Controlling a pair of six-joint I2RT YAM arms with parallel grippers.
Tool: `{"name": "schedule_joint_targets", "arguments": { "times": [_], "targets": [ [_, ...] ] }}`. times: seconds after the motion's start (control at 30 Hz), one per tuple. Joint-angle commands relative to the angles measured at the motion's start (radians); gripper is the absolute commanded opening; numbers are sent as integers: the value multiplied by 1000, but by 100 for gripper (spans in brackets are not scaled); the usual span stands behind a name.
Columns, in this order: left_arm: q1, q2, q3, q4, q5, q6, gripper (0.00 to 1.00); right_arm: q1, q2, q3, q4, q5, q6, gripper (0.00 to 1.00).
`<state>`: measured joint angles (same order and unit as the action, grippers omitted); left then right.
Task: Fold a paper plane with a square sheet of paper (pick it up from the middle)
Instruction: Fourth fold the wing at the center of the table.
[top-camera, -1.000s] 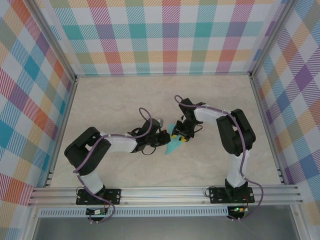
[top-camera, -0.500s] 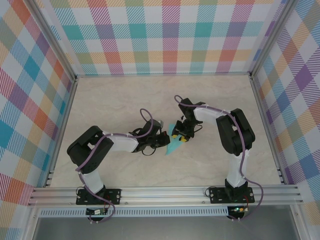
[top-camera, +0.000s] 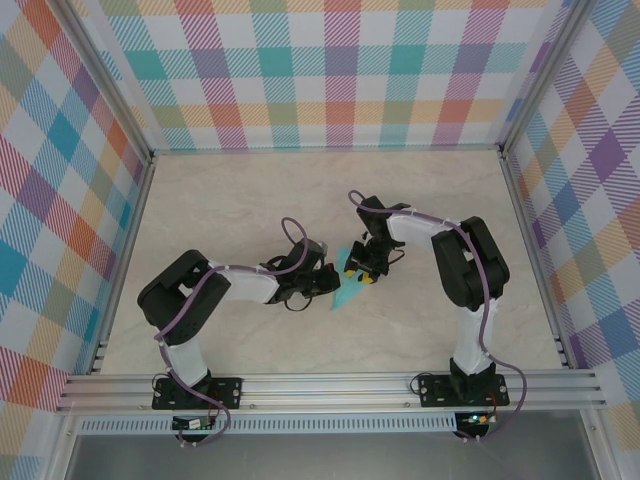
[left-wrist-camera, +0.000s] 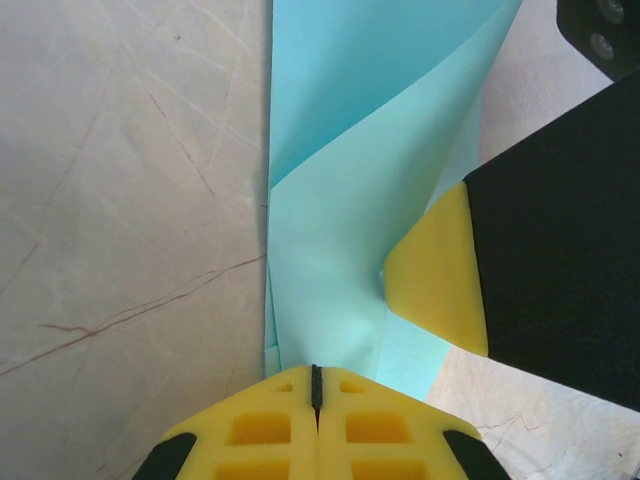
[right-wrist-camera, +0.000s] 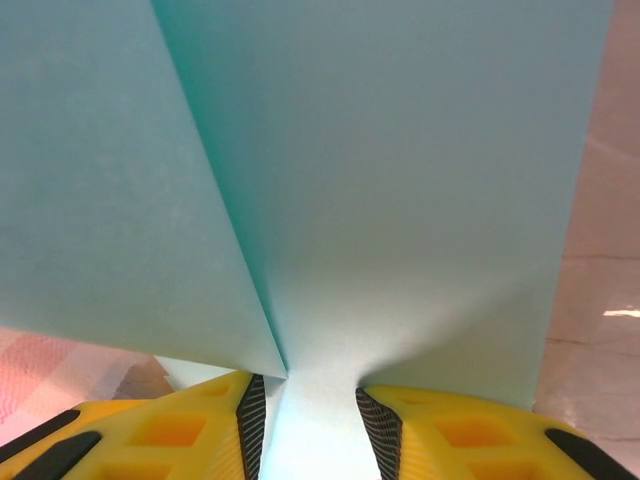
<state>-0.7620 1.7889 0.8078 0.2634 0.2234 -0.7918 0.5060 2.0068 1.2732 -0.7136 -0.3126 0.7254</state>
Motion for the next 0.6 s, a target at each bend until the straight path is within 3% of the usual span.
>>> {"name": "schedule_joint_targets", "arguments": {
  "times": [0.0,0.57],
  "targets": [
    [10,11,22,-21,-15,24,0,22,186,-98,-18,208,14,36],
    [11,16,30,-58,-36,35,0,22,200,-91,-30,219,23,33]
  ]
}}
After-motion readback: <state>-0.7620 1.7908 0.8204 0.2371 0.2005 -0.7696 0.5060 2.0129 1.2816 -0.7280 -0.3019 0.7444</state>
